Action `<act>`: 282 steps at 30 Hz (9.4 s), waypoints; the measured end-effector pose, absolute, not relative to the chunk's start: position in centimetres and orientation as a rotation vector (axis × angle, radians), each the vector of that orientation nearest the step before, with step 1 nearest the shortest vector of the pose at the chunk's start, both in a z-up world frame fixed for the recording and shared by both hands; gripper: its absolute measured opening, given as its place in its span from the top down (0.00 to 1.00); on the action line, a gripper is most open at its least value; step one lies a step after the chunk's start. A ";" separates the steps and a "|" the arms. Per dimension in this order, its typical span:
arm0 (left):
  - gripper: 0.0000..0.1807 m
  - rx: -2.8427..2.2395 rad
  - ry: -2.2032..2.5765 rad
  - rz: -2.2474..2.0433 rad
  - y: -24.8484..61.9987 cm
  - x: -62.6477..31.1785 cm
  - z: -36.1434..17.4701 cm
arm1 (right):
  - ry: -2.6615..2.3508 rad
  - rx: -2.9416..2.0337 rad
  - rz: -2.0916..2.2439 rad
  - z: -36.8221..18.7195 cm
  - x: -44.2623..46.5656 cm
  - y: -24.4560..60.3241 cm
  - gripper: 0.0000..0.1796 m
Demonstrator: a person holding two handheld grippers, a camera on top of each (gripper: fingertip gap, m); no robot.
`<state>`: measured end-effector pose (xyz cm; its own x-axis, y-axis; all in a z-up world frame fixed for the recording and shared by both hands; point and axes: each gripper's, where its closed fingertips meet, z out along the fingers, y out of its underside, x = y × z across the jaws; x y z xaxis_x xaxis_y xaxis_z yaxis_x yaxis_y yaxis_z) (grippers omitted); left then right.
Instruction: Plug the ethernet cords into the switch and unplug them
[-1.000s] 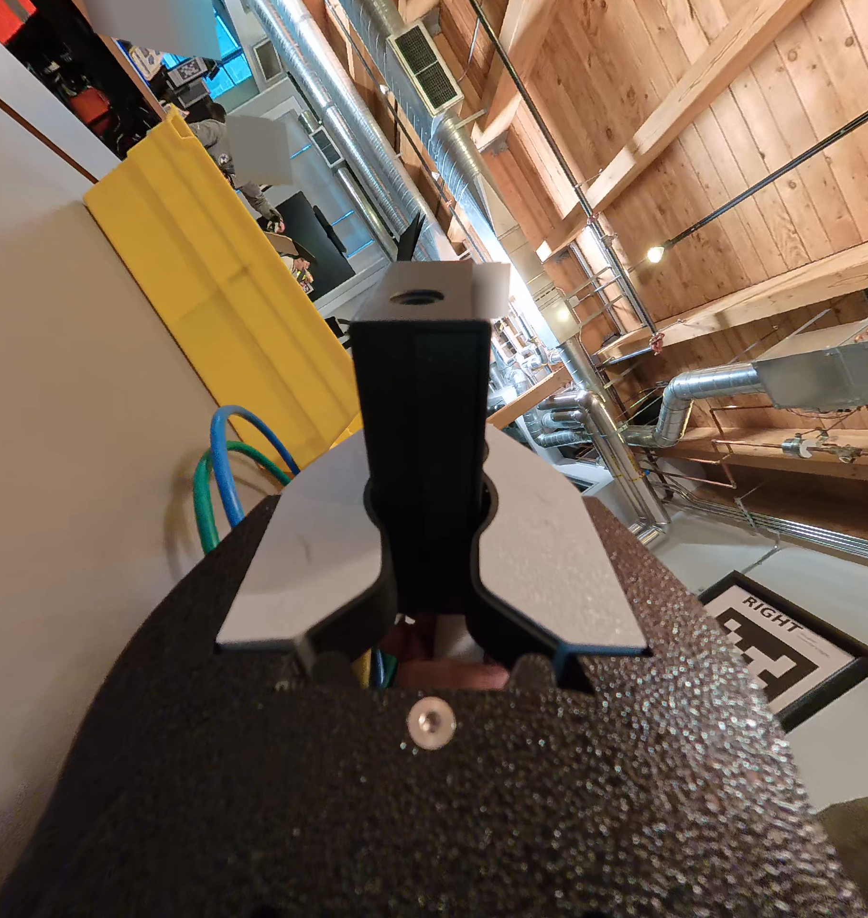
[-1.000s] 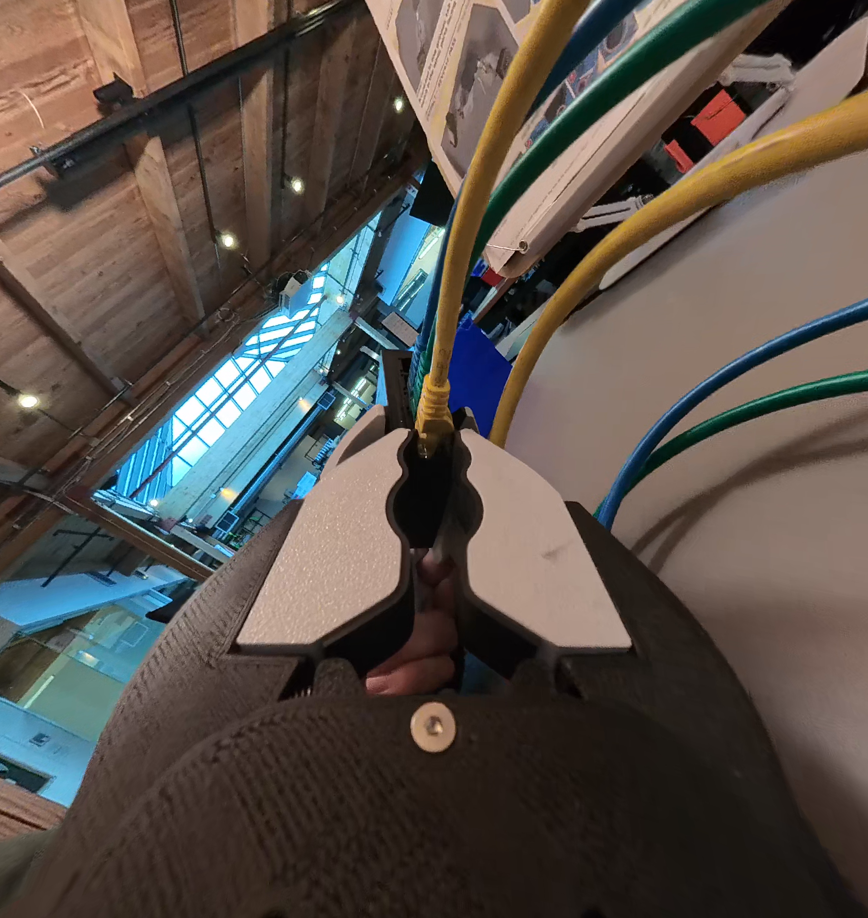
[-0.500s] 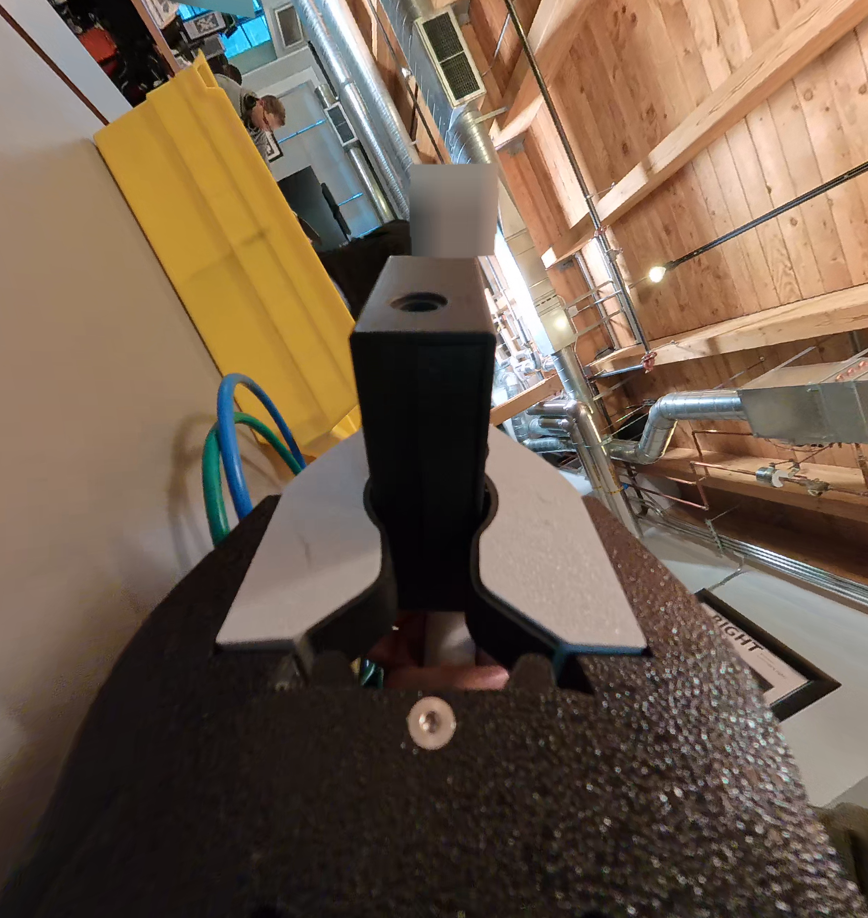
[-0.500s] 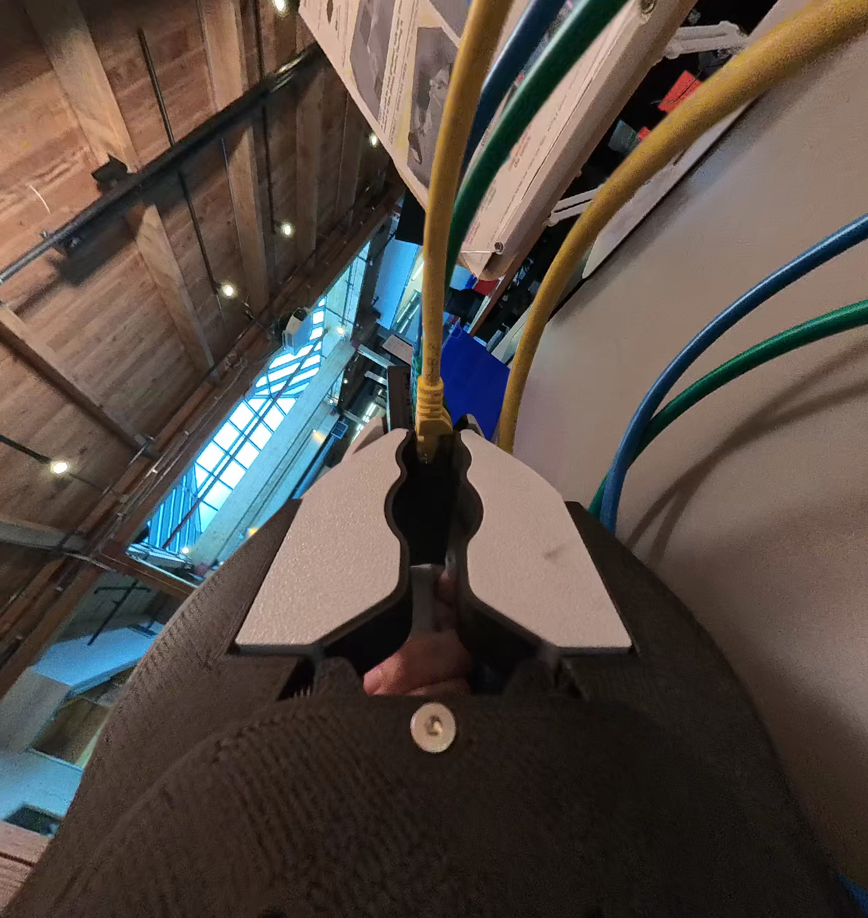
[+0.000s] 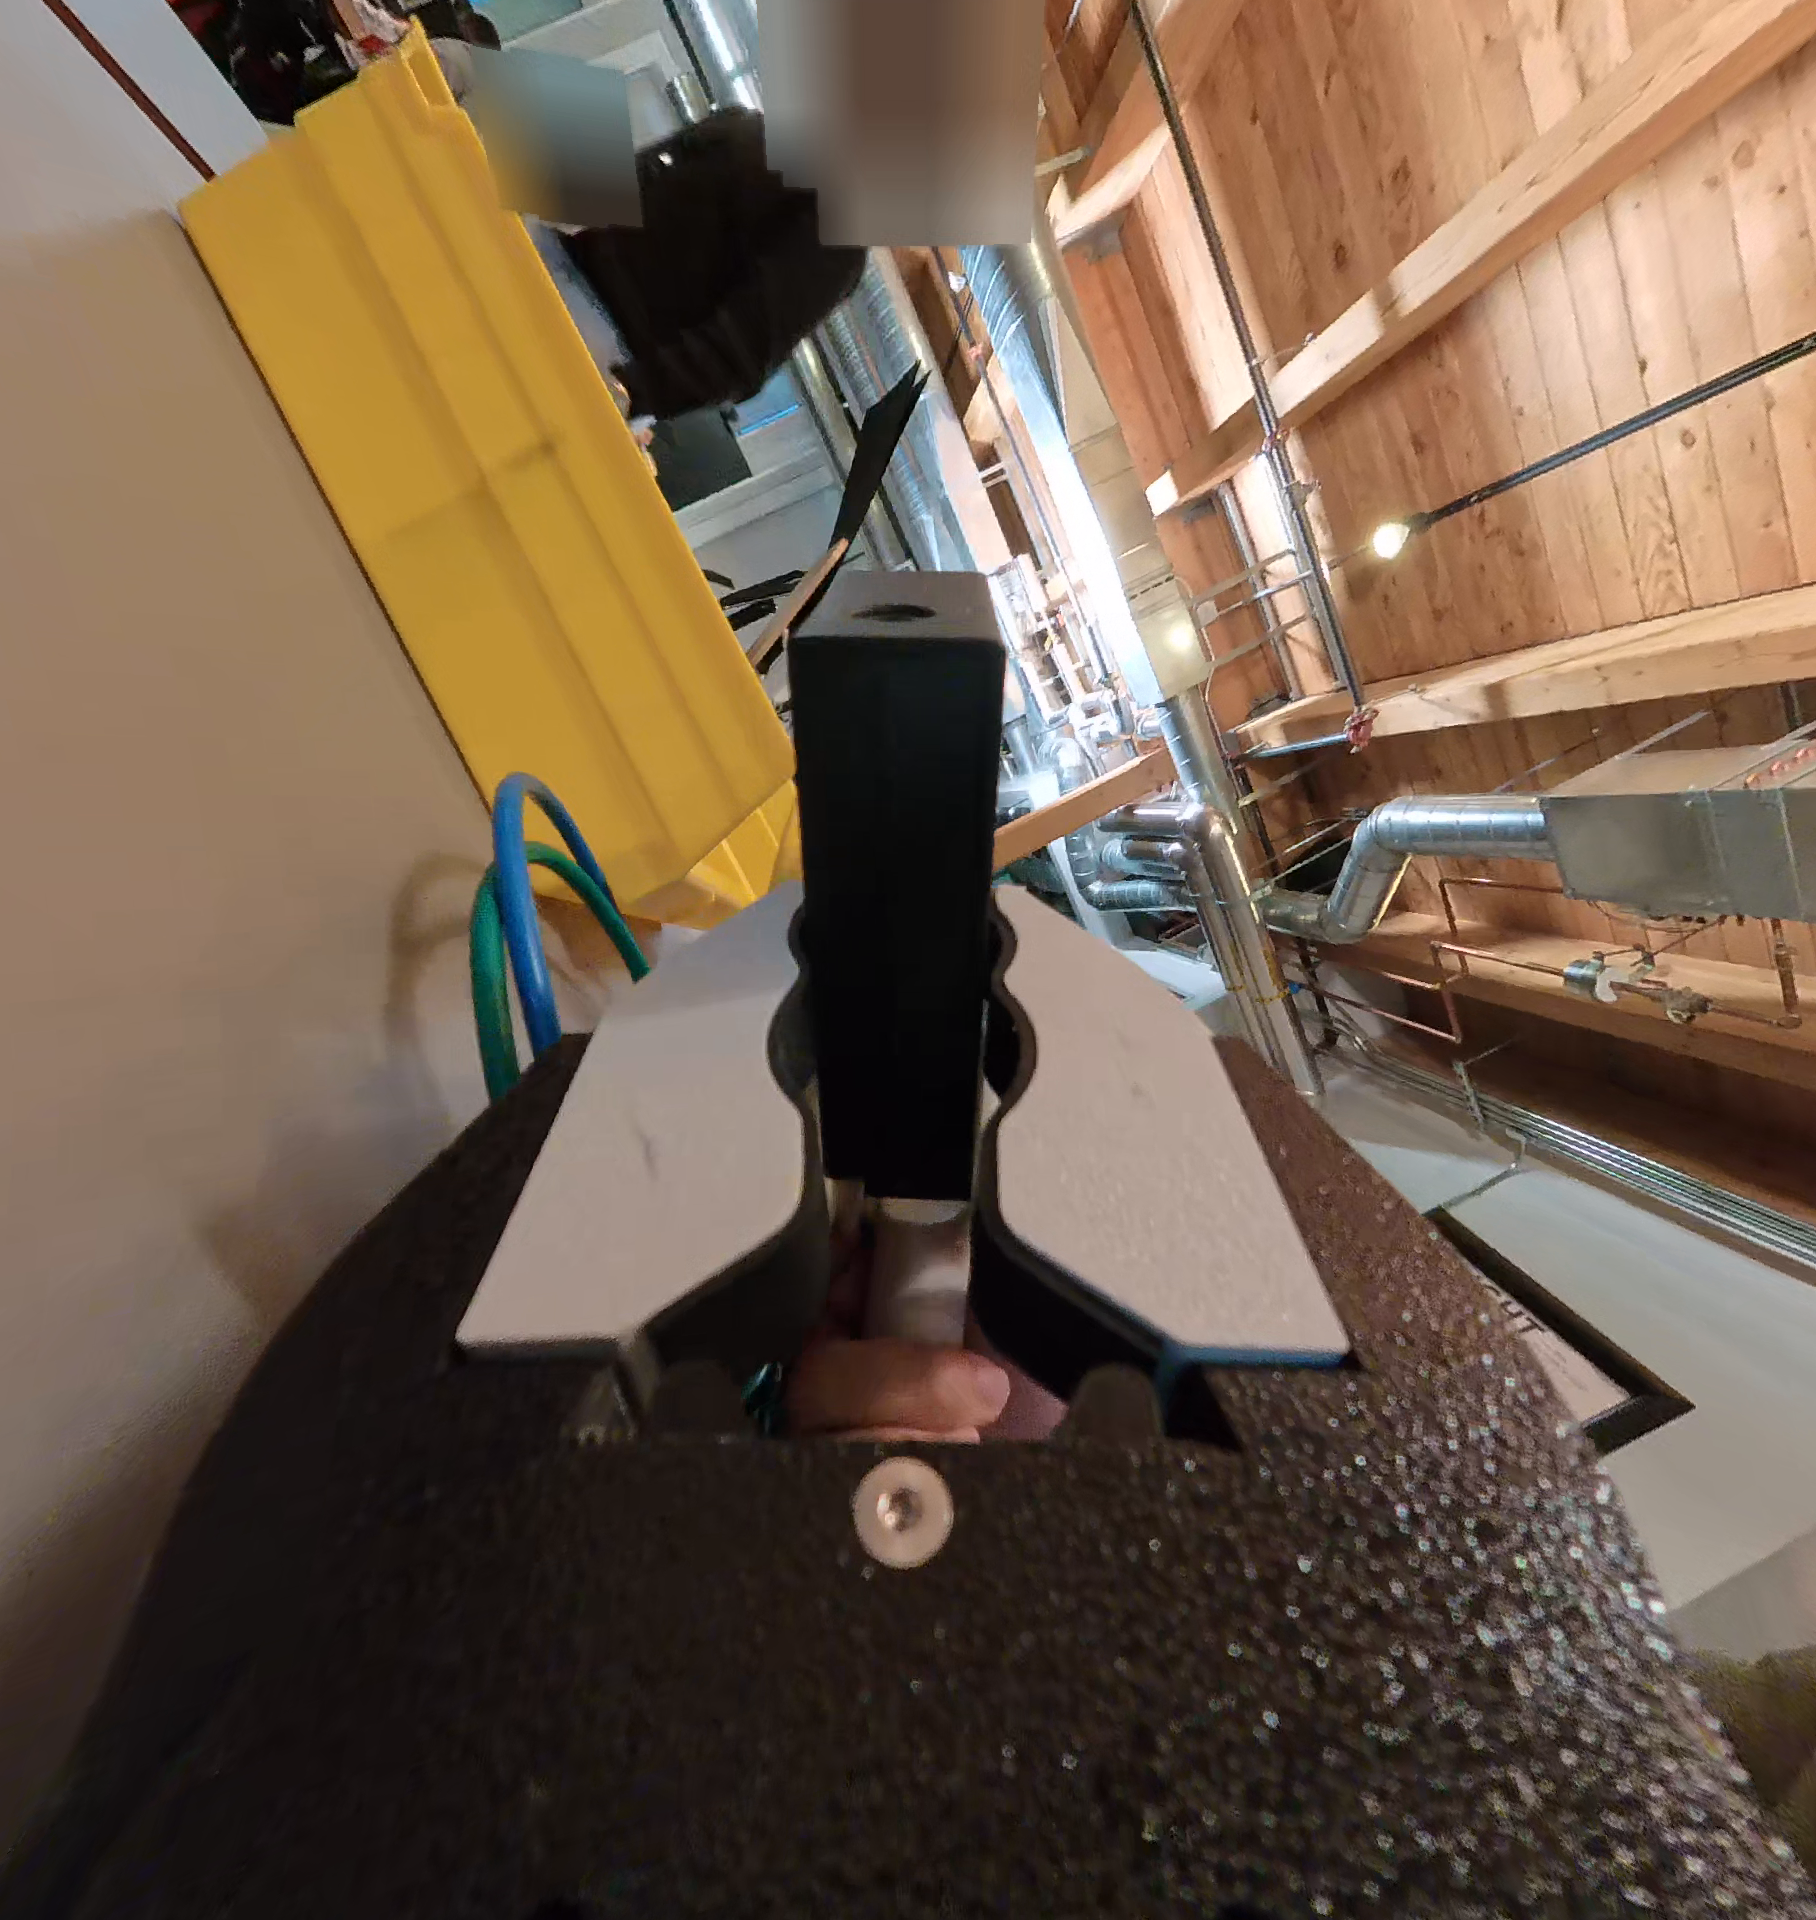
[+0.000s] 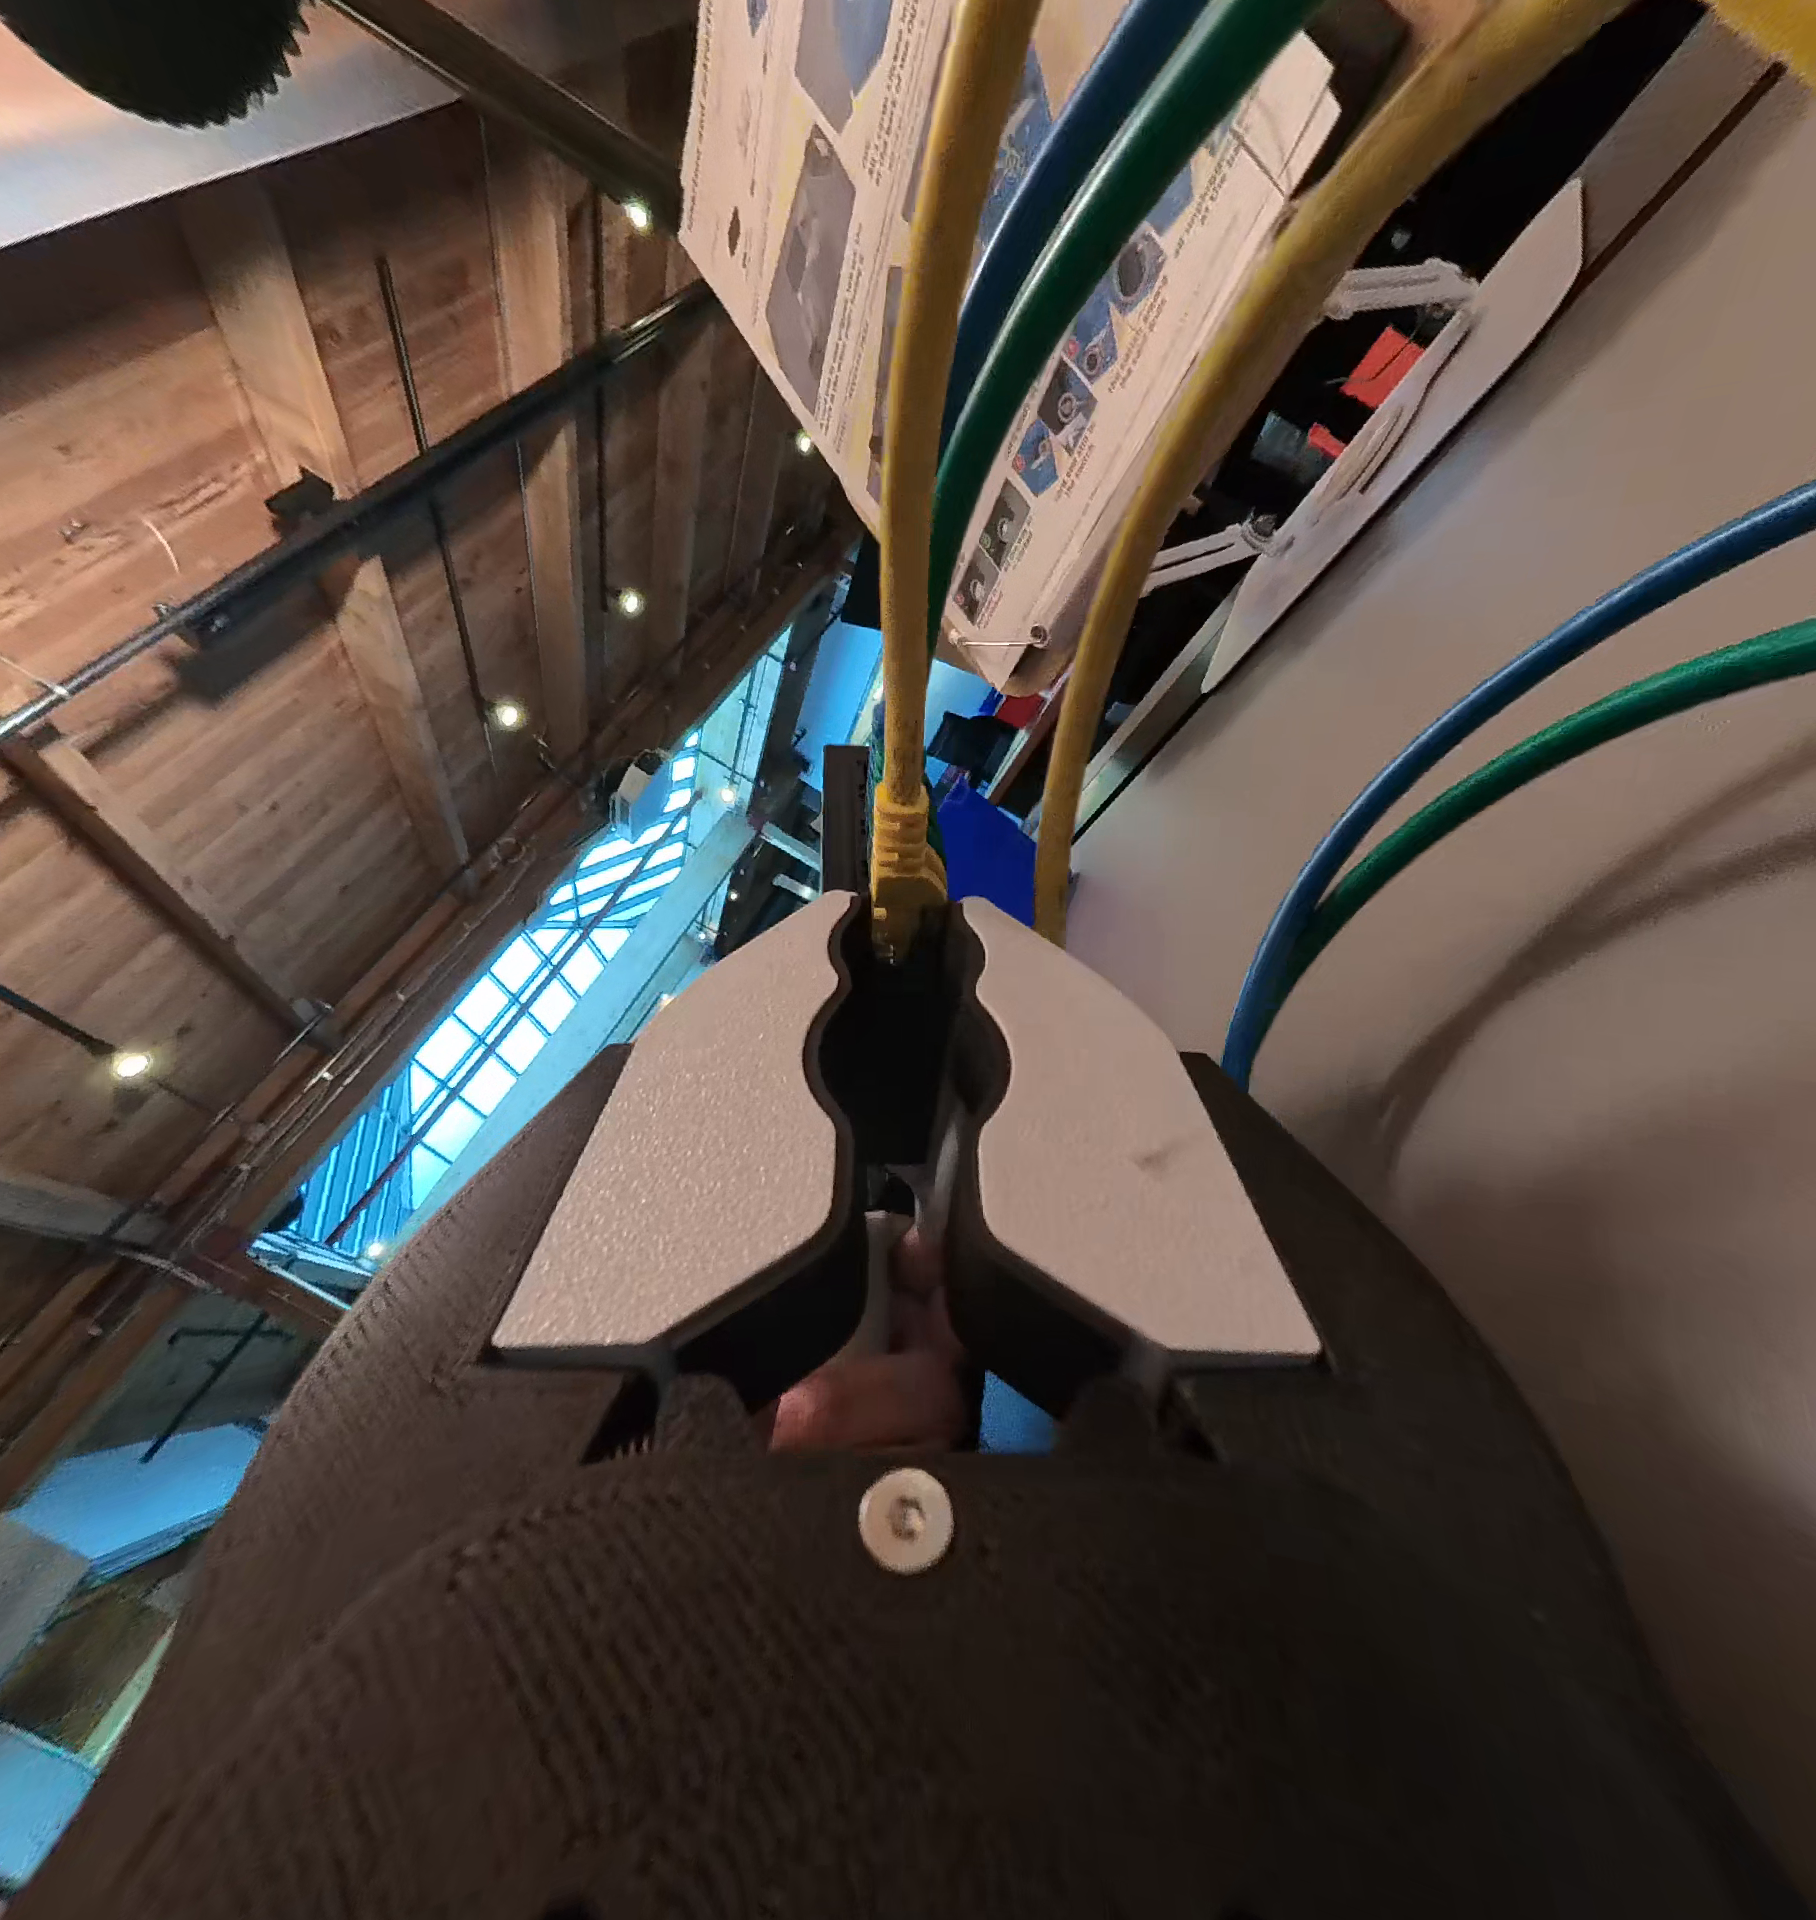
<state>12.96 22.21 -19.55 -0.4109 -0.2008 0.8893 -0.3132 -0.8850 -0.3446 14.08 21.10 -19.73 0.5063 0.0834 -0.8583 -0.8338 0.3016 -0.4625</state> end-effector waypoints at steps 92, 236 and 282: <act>0.85 1.601 -0.730 2.646 22.3 12.4 -17.5 | 0.757 -1.054 0.798 -18.3 13.2 20.8 0.92; 0.85 1.653 -0.710 2.859 29.2 9.8 -14.6 | -0.193 -2.525 -0.386 -19.3 35.1 14.2 0.51; 0.84 1.562 -0.879 2.202 14.5 12.3 -18.7 | 0.899 -1.249 0.829 -18.4 13.7 14.2 0.87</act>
<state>12.33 14.53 -18.67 -0.3629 -0.1015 0.9263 -0.5643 -0.7671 -0.3051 13.67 14.19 -18.38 0.4243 0.0347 -0.9049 -0.8991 0.1354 -0.4164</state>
